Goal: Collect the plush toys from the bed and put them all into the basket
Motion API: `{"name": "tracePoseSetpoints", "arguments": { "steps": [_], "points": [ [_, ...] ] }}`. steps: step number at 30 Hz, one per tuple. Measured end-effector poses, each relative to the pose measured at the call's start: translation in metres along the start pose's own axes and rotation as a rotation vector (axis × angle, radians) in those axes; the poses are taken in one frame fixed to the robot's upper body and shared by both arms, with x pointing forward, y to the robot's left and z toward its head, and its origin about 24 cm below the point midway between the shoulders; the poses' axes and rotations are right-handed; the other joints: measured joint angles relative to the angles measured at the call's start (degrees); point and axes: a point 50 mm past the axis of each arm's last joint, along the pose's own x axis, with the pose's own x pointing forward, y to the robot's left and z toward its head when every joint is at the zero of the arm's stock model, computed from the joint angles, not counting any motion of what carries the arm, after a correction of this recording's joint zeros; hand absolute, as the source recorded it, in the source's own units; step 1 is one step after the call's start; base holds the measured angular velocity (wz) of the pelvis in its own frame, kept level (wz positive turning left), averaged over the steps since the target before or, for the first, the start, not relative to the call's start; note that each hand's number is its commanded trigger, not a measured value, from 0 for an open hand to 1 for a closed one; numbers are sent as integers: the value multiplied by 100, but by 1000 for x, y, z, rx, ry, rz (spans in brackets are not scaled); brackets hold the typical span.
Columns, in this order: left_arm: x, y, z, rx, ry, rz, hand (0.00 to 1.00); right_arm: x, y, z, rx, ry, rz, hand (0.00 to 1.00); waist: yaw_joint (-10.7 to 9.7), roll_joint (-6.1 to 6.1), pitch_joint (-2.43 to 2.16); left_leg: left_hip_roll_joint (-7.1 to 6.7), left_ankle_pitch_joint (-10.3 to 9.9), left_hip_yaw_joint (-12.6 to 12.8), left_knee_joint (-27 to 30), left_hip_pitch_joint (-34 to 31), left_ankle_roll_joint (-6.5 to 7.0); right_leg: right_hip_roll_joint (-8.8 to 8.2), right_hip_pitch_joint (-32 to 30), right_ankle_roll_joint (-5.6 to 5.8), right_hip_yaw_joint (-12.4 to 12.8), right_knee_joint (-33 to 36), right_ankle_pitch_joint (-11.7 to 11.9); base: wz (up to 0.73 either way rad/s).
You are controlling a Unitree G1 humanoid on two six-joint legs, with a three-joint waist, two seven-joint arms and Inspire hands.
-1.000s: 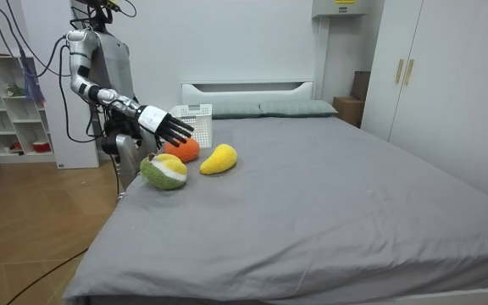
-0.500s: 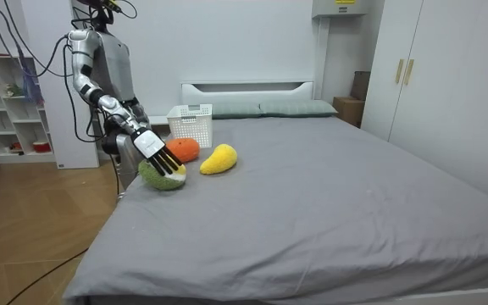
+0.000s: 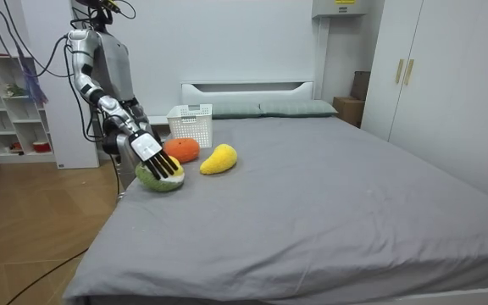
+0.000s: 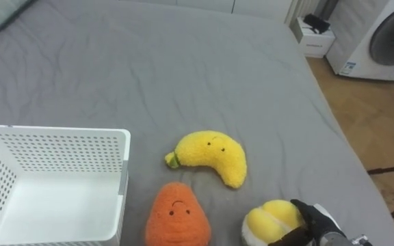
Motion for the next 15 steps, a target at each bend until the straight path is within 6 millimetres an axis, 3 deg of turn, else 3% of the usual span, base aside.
{"name": "tracePoseSetpoints", "arguments": {
  "steps": [1, 2, 3, 8, 15],
  "points": [
    [0, 0, 0, -1, 0, -1, 0, 0, 0, -1, 1, 7, 1, 9, 5, 2, 1, 0, 0, 0, 1, 4, 0, 1, 3, 0, -1, 0, 0, 3],
    [0, 0, 0, 0, 0, -1, 0, 1, 1, -5, 6, 23, -1, 58, 29, 6, 1, 0, 0, -23, 6, 10, 0, 2, 22, 0, -16, 0, 0, 5],
    [0, -1, 1, 1, -1, -2, 0, 2, 2, -9, 3, 41, -6, 100, 36, 17, 3, 0, -1, -34, 10, 19, 0, 3, 27, 0, -18, 0, 0, 6],
    [0, -1, 0, 6, 8, -3, 0, 2, -3, -10, -47, 65, -53, 100, 34, 84, -26, -7, 0, -80, 21, -18, 0, 5, 26, 0, -31, -1, 0, 2],
    [0, -2, 2, 8, 1, -5, 0, 3, -2, -9, -68, 66, -94, 100, 69, 40, -35, -5, 2, -84, 16, -39, -4, -4, 2, -5, -83, -76, 3, 1]
  ]
}}
